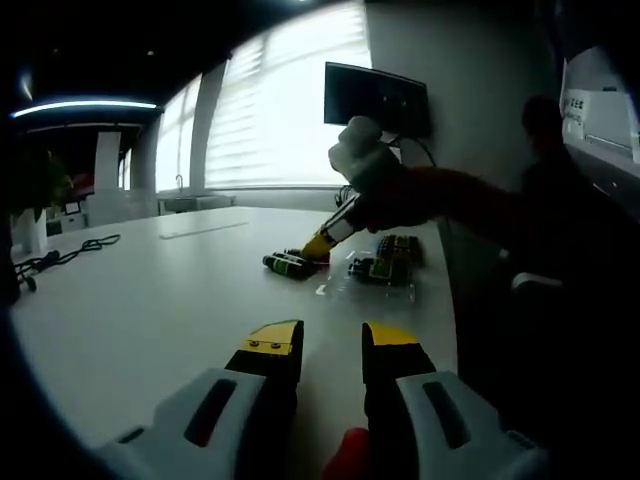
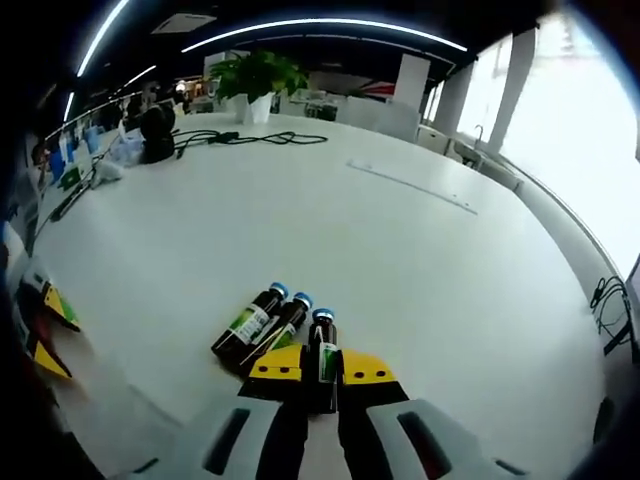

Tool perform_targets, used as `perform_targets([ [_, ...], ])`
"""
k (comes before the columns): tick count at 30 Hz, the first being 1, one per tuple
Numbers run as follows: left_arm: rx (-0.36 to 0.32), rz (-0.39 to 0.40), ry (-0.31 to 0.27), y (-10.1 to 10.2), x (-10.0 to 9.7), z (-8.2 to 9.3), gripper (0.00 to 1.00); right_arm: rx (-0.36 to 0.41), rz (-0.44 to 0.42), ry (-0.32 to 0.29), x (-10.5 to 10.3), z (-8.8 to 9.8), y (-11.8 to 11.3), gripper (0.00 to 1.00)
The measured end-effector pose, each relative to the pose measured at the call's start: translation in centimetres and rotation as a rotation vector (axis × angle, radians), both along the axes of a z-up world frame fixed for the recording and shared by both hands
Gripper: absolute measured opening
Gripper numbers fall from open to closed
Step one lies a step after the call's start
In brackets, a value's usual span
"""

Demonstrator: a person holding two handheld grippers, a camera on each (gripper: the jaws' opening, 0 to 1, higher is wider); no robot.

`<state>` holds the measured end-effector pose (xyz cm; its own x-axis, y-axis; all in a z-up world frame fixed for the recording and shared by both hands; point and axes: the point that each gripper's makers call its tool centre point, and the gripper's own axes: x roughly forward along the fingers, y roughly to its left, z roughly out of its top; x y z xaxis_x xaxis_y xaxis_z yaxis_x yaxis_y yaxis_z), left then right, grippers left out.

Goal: Grip medicine bottles put into box

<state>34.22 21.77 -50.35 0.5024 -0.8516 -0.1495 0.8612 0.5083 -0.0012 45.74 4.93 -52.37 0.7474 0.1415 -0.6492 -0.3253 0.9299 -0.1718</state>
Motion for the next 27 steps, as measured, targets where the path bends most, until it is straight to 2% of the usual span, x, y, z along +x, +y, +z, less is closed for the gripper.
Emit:
perform_targets([
  [11, 0.001, 0.001, 0.001, 0.0, 0.0, 0.0, 0.18, 0.024, -0.005, -0.04, -0.7, 1.6, -0.2, 0.07],
  [27, 0.004, 0.006, -0.001, 0.1, 0.1, -0.1, 0.18, 0.069, 0.038, -0.075, -4.2, 3.6, 1.5, 0.06],
])
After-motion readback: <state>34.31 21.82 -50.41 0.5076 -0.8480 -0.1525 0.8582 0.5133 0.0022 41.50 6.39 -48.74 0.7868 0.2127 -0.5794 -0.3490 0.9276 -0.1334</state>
